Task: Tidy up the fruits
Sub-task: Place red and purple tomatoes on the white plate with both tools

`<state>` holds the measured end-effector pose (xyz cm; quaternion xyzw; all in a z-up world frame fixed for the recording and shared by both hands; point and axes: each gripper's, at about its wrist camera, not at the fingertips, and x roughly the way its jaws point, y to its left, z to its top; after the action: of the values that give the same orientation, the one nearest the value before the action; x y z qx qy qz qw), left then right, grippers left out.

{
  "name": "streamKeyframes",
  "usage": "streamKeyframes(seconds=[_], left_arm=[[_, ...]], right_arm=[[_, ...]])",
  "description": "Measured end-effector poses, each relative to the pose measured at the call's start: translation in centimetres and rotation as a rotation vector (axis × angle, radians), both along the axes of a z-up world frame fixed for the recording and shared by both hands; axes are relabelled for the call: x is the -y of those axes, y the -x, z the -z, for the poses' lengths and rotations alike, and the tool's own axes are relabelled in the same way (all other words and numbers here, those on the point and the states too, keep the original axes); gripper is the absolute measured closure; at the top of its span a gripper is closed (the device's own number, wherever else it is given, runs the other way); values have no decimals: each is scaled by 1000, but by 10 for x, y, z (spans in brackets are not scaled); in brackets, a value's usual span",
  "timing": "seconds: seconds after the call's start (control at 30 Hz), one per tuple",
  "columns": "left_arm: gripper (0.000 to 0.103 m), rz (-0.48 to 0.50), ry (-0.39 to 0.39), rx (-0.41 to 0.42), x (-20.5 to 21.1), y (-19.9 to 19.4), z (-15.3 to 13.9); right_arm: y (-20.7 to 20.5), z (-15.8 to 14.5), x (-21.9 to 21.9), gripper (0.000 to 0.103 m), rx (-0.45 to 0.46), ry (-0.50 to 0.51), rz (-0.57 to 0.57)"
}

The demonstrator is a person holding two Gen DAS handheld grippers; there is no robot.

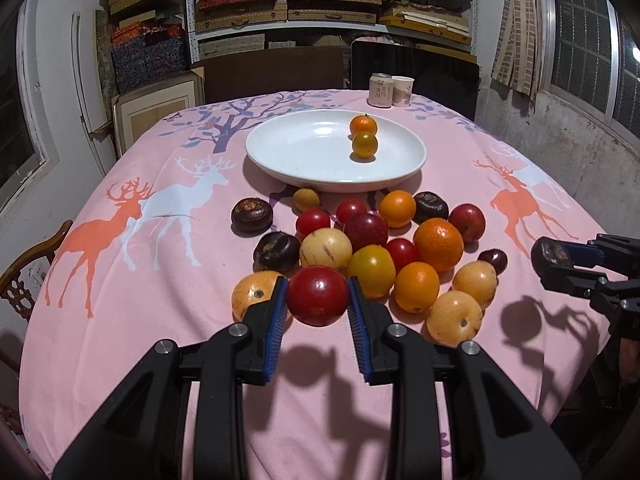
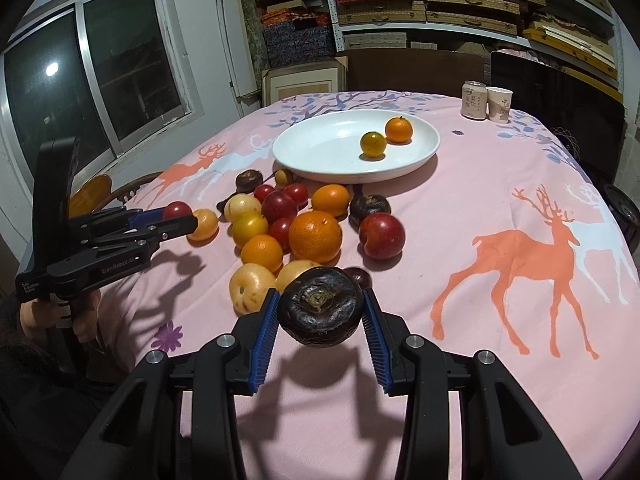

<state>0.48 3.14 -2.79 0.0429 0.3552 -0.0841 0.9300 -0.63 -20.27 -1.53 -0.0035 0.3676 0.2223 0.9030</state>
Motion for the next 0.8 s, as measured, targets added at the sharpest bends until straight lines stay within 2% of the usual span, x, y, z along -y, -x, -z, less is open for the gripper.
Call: streamKeyframes(seconds=[0.23, 0.3, 0.43, 0.53, 0.67, 0.8], left_arm=[[74, 1, 23, 19, -5, -49, -28], [74, 5, 29, 13, -3, -75, -34], [74, 18, 42, -24, 6, -135, -38], [74, 14, 46, -67, 10, -182, -31], [74, -8, 34, -159, 10, -236, -7], [74, -21, 43, -212, 4, -265, 10]], right_arm=[[-52, -43, -1, 61, 51, -18, 18], [-76, -55, -5, 61, 46, -35, 13], [-150, -70, -21, 61, -11, -79, 18], [-209, -64, -43, 61, -45, -61, 34], [-273, -42, -70, 61, -114, -26, 49], [-306, -19, -87, 59, -137, 18, 62]])
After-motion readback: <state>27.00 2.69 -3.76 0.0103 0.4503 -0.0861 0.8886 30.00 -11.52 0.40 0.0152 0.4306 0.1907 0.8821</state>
